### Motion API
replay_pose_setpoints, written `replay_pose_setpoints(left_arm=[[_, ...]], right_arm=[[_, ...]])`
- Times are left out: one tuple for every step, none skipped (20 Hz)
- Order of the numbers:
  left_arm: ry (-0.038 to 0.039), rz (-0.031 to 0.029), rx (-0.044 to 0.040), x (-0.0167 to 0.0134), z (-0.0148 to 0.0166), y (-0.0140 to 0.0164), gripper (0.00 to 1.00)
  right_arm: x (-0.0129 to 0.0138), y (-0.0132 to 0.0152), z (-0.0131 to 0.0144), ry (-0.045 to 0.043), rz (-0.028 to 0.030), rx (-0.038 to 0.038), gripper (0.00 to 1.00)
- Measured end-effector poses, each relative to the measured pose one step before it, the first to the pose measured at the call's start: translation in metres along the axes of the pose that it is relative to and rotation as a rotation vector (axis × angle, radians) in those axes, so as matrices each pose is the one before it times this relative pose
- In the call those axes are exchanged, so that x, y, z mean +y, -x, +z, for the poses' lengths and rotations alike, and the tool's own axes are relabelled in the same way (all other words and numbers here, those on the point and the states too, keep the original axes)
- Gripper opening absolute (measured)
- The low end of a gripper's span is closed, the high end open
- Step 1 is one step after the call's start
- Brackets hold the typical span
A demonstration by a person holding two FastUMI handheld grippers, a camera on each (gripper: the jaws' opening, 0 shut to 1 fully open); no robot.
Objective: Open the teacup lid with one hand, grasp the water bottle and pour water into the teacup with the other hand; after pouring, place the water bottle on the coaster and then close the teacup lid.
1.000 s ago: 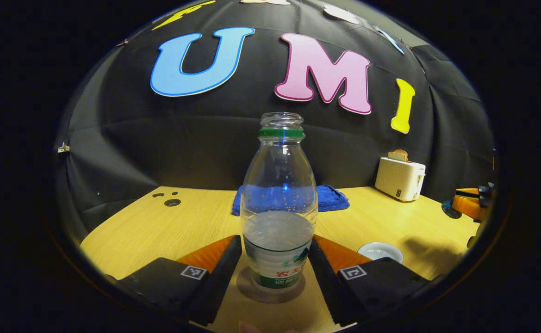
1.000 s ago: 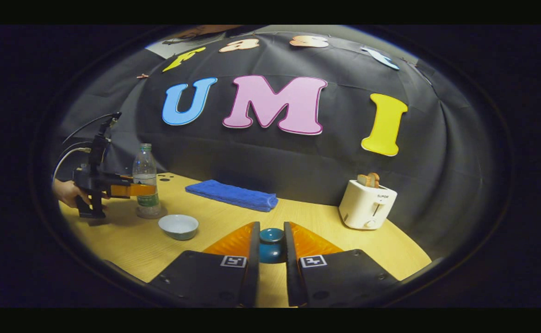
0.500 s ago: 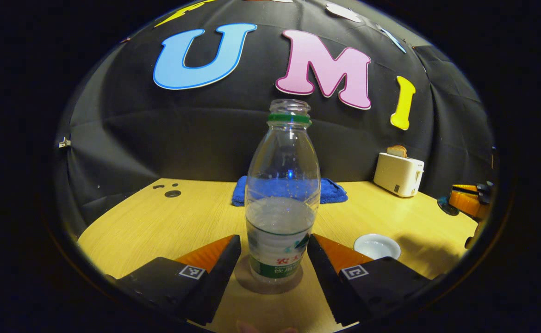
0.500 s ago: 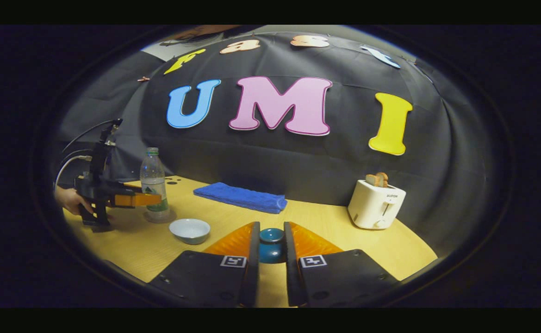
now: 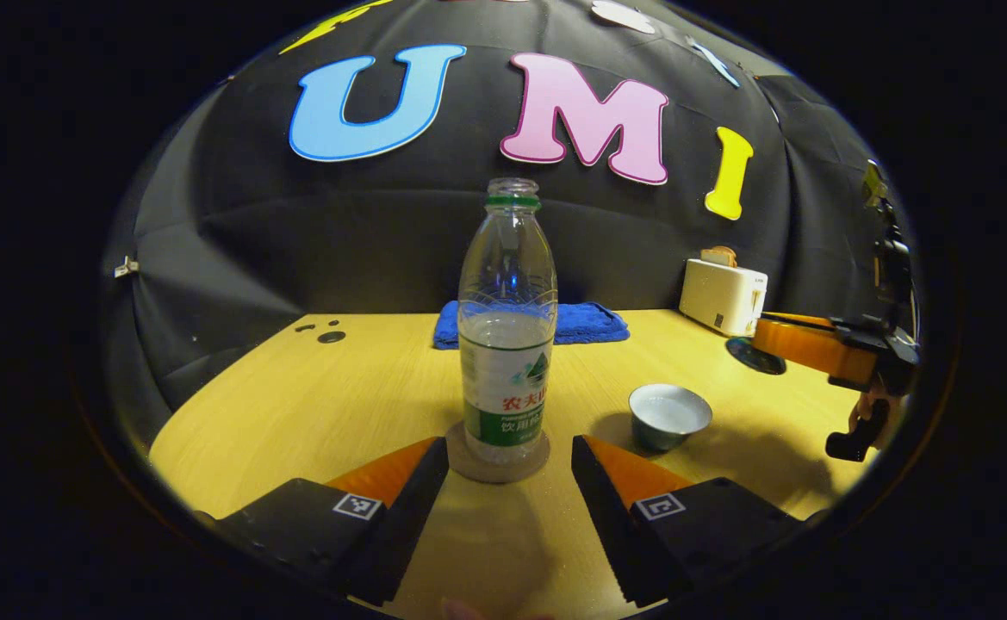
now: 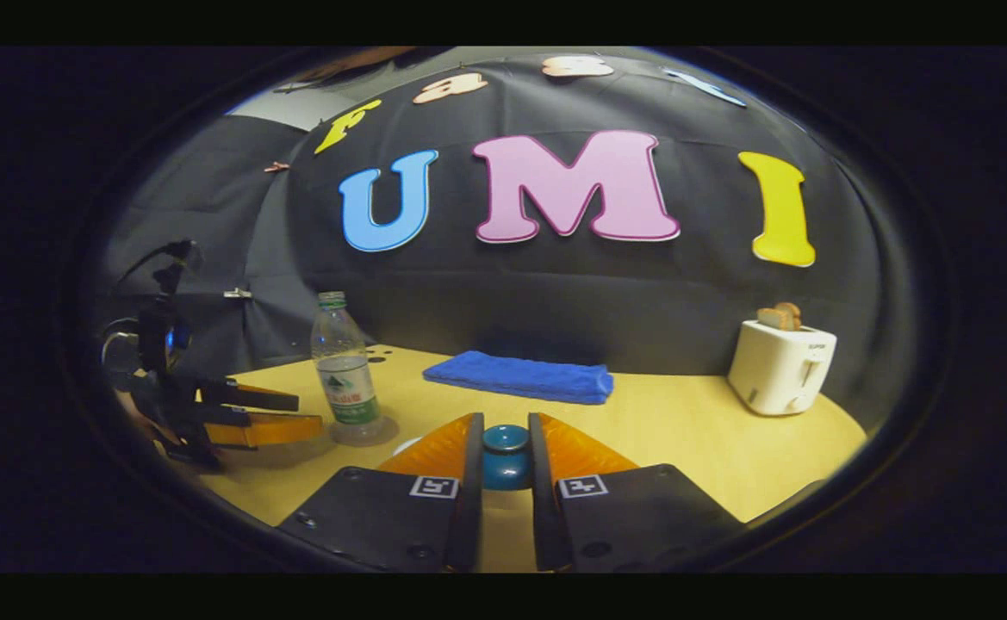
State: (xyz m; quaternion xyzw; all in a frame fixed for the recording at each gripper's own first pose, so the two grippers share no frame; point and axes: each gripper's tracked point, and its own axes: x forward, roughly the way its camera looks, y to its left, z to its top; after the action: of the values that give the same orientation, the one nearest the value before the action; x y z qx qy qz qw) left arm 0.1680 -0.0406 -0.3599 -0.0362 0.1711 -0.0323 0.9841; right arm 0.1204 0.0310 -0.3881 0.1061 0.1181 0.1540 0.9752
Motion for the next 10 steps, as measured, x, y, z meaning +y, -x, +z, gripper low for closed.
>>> replay_pose_setpoints(left_arm=[[-0.00919, 0.01346, -0.00511, 0.00207, 0.00042, 0.00695, 0.91], [-0.00464, 0.01464, -0.00360, 0.00175, 0.00095, 0.00707, 0.91], [-0.00148, 0.00887, -0.00347, 0.00008, -0.00152, 0.00659, 0.91], [-0.00356, 0.00694, -0.00735, -0.00046, 0.00204, 0.00641, 0.91], [-0.00403, 0.00476, -0.00802, -0.00169, -0.00041, 0.00416, 0.91], [-0.00222, 0.00288, -0.00883, -0.00134, 0.00113, 0.00421, 0.91], [0.00162, -0.00302, -0.00246, -0.00243, -0.00015, 0.00346, 0.91], [0.00367, -0.00446, 0.00175, -0.00221, -0.00067, 0.00211, 0.91], [0.00220, -0.00110, 0.00006, -0.00113, -0.00031, 0.00069, 0.91], [0.00252, -0.00364, -0.00022, 0.00030, 0.00038, 0.00032, 0.91]], right_arm=[[0.00632, -0.00587, -0.00217, -0.00408, 0.00871, 0.00380, 0.27], [0.00606, -0.00578, -0.00279, -0.00042, 0.00749, 0.00604, 0.27], [0.00566, -0.00509, -0.00137, 0.00104, 0.00780, 0.00173, 0.27], [0.00516, -0.00444, -0.00211, 0.00184, 0.00637, 0.00207, 0.27], [0.00523, -0.00388, -0.00366, 0.00087, 0.00887, 0.00775, 0.27], [0.00503, -0.00404, -0.00375, -0.00016, 0.00772, 0.00696, 0.27], [0.00450, -0.00248, -0.00494, -0.00065, 0.00684, 0.01164, 0.27], [0.00301, -0.00312, -0.00547, -0.00219, 0.00701, 0.01288, 0.27], [0.00165, -0.00258, -0.00571, -0.00381, 0.00196, 0.01256, 0.27], [0.00077, -0.00239, -0.00351, -0.00684, 0.00189, 0.01165, 0.27]])
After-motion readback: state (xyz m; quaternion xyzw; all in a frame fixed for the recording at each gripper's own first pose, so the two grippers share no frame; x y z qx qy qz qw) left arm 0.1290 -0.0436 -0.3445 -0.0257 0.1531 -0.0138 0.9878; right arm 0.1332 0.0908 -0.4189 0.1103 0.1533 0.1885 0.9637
